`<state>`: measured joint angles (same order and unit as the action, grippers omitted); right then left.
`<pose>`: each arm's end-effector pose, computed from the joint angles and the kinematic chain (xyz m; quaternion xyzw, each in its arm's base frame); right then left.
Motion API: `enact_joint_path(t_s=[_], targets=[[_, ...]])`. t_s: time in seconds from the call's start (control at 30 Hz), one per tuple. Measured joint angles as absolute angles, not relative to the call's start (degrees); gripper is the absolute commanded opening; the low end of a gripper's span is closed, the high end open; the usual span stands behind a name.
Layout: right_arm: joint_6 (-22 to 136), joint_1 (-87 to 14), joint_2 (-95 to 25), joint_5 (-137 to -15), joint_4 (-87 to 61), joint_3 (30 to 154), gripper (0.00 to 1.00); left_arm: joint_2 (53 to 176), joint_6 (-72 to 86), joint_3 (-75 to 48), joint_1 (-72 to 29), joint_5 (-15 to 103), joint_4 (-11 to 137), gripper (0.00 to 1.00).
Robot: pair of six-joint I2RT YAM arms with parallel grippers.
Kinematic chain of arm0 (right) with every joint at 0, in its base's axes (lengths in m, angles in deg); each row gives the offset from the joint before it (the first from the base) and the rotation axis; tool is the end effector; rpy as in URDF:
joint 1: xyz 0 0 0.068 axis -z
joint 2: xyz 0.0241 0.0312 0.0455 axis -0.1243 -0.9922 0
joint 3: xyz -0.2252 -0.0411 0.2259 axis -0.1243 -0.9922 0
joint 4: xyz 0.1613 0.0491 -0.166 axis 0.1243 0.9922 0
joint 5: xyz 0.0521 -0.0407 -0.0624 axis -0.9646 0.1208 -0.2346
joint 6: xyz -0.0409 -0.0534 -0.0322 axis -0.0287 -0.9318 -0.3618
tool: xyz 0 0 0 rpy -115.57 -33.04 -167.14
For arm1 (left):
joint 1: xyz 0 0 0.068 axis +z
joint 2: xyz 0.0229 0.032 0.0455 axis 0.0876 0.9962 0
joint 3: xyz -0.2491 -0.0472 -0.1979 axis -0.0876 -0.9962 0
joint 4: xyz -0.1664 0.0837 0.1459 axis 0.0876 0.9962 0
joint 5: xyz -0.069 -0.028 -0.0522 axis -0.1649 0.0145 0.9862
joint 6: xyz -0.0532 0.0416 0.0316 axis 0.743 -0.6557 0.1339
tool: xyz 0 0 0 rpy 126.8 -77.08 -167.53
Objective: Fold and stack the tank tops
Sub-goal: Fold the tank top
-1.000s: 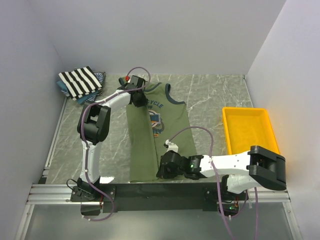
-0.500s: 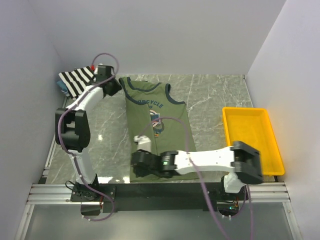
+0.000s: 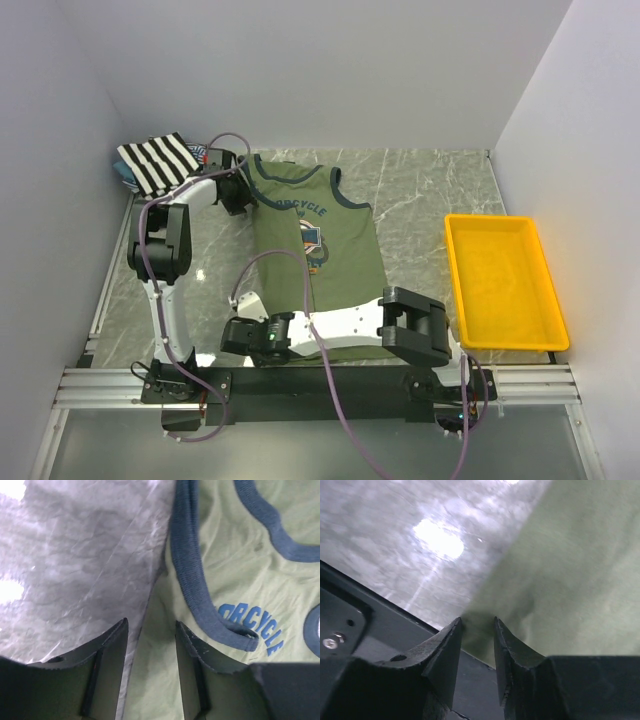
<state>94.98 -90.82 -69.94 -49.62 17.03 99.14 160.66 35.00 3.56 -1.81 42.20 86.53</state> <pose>0.0671 0.4258 0.2062 -0.2879 0.9188 0.1294 0.2371 0.4765 -0.0640 0.2036 -0.2534 0.9157 -0.1688 0.2624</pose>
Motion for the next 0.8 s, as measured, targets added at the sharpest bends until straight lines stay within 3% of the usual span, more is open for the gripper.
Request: enact_joint_path(t_s=[0.23,0.3,0.4,0.53,0.57,0.67,0.8], targets=[[95.5,-91.3,-70.3,-49.2,19.0,99.1,0.36,160.8,34.6,3.5,-1.7,44.9,84.7,0.47],[95.7,-91.4,-70.3,-49.6,18.2,98.5,0.25,161.2,34.5,3.5,-1.7,45.3,84.4,0.43],[95.9,-91.5,-69.2,-49.8,15.4,96.3,0.23,162.3,34.5,3.5,-1.7,45.3,83.9,0.39],[96.1,-91.4,-65.3,-51.3,9.9,89.7,0.16,162.9,34.8,3.6,-1.6,45.6,83.1,0.21],[96.1,-91.3,-64.3,-52.0,8.7,88.1,0.10,163.0,35.0,3.7,-1.6,45.7,83.1,0.14],[96.3,-91.0,-61.9,-53.4,6.2,84.5,0.01,163.7,35.2,4.4,-1.6,45.7,83.2,0.06],[96.1,-90.4,-60.7,-55.3,3.6,82.5,0.00,164.2,35.2,5.3,-1.6,45.7,83.5,0.01]])
